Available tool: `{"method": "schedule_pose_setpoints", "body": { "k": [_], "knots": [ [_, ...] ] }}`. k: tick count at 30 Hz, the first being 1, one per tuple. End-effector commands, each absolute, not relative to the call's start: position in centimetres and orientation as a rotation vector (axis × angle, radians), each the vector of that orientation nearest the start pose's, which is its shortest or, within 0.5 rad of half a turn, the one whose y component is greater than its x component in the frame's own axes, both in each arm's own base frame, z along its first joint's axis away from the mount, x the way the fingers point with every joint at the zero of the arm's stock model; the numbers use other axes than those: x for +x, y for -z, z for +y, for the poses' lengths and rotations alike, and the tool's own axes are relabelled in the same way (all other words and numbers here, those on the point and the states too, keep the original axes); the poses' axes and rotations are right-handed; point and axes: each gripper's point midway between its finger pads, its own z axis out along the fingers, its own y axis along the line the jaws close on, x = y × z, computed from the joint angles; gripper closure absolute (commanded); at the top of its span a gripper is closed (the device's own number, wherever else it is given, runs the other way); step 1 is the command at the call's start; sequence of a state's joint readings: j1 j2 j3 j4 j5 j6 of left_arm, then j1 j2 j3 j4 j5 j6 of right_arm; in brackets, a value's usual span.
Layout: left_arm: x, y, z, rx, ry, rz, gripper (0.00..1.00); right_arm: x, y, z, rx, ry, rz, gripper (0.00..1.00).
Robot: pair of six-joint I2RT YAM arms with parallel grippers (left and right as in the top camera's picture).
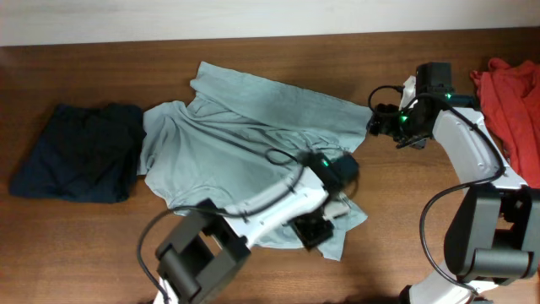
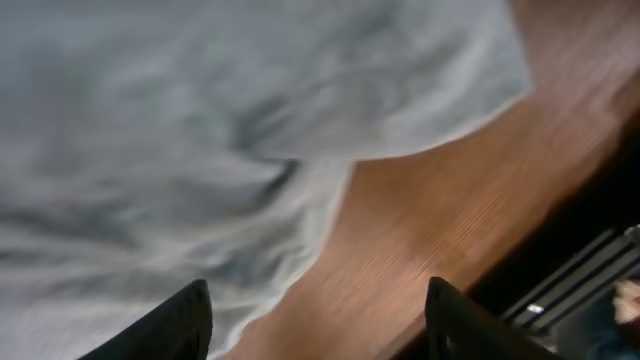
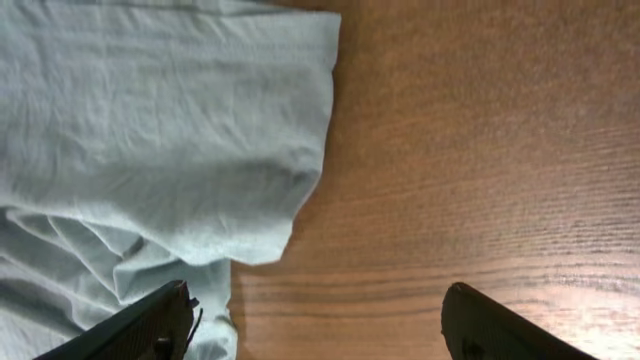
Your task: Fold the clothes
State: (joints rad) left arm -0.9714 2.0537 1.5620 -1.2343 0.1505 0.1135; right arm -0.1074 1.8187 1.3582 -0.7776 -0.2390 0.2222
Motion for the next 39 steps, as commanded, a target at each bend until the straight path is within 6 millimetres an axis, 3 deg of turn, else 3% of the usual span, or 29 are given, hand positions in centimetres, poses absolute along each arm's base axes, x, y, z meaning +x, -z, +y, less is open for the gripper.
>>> {"method": "schedule_pose_setpoints", "body": {
  "k": [1, 5, 9, 15, 17, 20, 21, 23, 25, 28, 30, 32, 33, 35, 39],
  "knots": [
    [16.9, -2.9, -29.8, 1.816, 0.027, 2.785, 0.3, 41.7, -8.9, -0.5, 0.442, -0.414, 2.746, 0.16],
    [16.9, -2.2, -29.5, 1.856, 0.009, 2.755, 0.26, 42.6, -9.7, 0.0, 0.431, -0.53, 2.693, 0.12],
    [18.7, -1.5, -28.3, 1.912, -0.171, 2.639, 0.23, 43.8, -11.1, 0.5, 0.362, -0.666, 2.607, 0.11],
    [18.7, 0.5, -28.0, 1.972, -0.164, 2.567, 0.25, 44.0, -11.5, 0.0, 0.37, -0.709, 2.578, 0.1],
    [18.3, 1.0, -27.4, 2.003, -0.175, 2.568, 0.46, 44.1, -11.5, 0.0, 0.37, -0.707, 2.576, 0.1],
    [18.2, 1.1, -27.2, 1.984, -0.18, 2.593, 0.94, 44.1, -11.5, 0.0, 0.369, -0.707, 2.578, 0.1],
    [18.1, 1.1, -27.1, 1.958, -0.182, 2.613, 0.99, 44.1, -11.5, 0.0, 0.369, -0.707, 2.578, 0.11],
    [17.8, 1.0, -26.6, 1.895, -0.206, 2.685, 1.0, 44.0, -11.4, 0.1, 0.371, -0.708, 2.583, 0.11],
    [17.0, 0.8, -25.8, 1.874, -0.218, 2.751, 0.99, 43.7, -11.1, 0.1, 0.38, -0.713, 2.598, 0.22],
    [15.4, 0.1, -24.2, 1.872, -0.248, 2.866, 1.0, 42.9, -9.5, 0.2, 0.412, -0.678, 2.664, 0.32],
    [13.6, -0.4, -23.7, 1.884, -0.194, 2.966, 1.0, 42.7, -6.9, 0.3, 0.425, -0.621, 2.735, 0.37],
    [13.0, -0.8, -23.0, 1.813, -0.239, 3.045, 1.0, 43.2, -4.6, 0.7, 0.424, -0.632, 2.764, 0.36],
    [12.8, -1.0, -22.8, 1.8, -0.246, 3.067, 1.0, 43.5, -4.0, 0.8, 0.42, -0.635, 2.759, 0.27],
    [11.8, -1.5, -22.2, 1.793, -0.242, 3.138, 0.99, 44.2, -3.1, 0.8, 0.415, -0.639, 2.747, 0.21],
    [11.3, -1.9, -21.7, 1.67, -0.293, 3.228, 1.0, 46.0, -1.9, 1.9, 0.437, -0.67, 2.701, 0.21]
  ]
}}
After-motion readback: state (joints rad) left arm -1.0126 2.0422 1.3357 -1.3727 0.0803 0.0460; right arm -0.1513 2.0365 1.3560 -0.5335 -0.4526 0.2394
